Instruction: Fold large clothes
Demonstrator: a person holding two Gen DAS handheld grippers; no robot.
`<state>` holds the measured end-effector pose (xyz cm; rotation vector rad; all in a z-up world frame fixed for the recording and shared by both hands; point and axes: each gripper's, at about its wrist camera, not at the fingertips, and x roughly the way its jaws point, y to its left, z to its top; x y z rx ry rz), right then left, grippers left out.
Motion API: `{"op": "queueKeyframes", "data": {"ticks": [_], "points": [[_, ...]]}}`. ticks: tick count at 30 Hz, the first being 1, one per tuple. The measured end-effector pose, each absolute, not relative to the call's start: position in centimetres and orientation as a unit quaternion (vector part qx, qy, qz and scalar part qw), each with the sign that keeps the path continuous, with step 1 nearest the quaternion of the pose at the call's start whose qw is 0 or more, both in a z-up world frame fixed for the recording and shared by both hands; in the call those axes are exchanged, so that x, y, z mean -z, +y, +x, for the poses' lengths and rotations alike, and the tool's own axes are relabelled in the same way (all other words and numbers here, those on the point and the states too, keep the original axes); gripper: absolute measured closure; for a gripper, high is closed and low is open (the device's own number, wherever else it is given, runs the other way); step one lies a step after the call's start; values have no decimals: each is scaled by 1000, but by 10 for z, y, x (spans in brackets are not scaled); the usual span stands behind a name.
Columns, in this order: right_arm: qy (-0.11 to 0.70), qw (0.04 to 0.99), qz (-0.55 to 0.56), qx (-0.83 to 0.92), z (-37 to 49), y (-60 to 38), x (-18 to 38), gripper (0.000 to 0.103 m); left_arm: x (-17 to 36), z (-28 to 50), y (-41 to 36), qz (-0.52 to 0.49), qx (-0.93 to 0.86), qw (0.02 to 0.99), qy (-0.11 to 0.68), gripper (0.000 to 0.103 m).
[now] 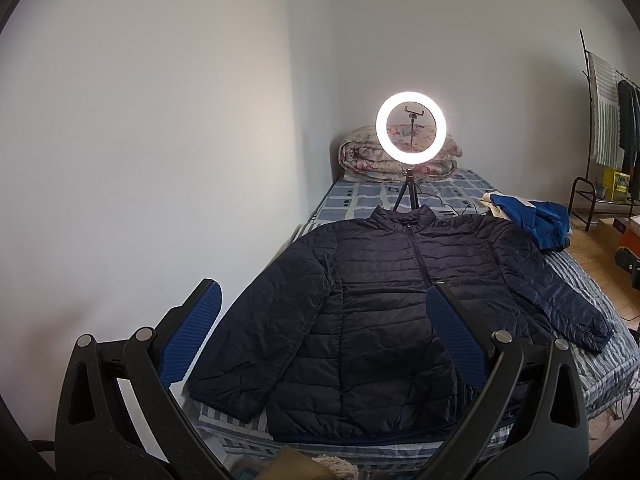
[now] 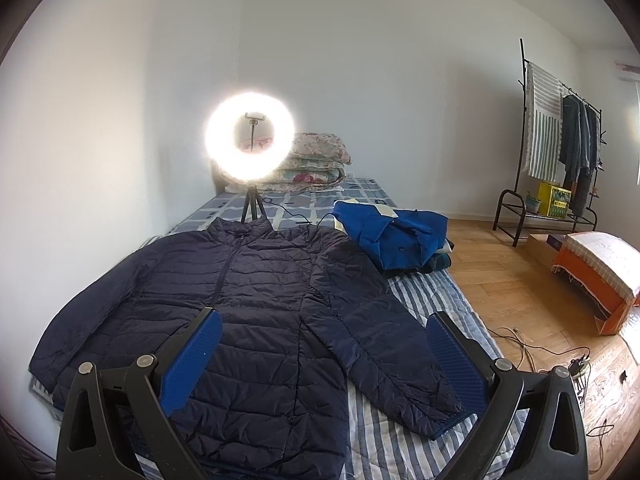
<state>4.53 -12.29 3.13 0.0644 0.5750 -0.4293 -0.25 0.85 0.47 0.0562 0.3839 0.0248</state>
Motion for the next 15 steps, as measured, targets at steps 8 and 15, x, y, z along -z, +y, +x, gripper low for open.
{"op": "queueKeyframes", "data": {"ticks": [8,15], "points": [[283,938,26,199,58,-111,-29,0,1,0,18,34,-26,980,194,0],[294,941,14,165,81,-93,-26,0,6,-6,37,26,-42,980,191,0]]}}
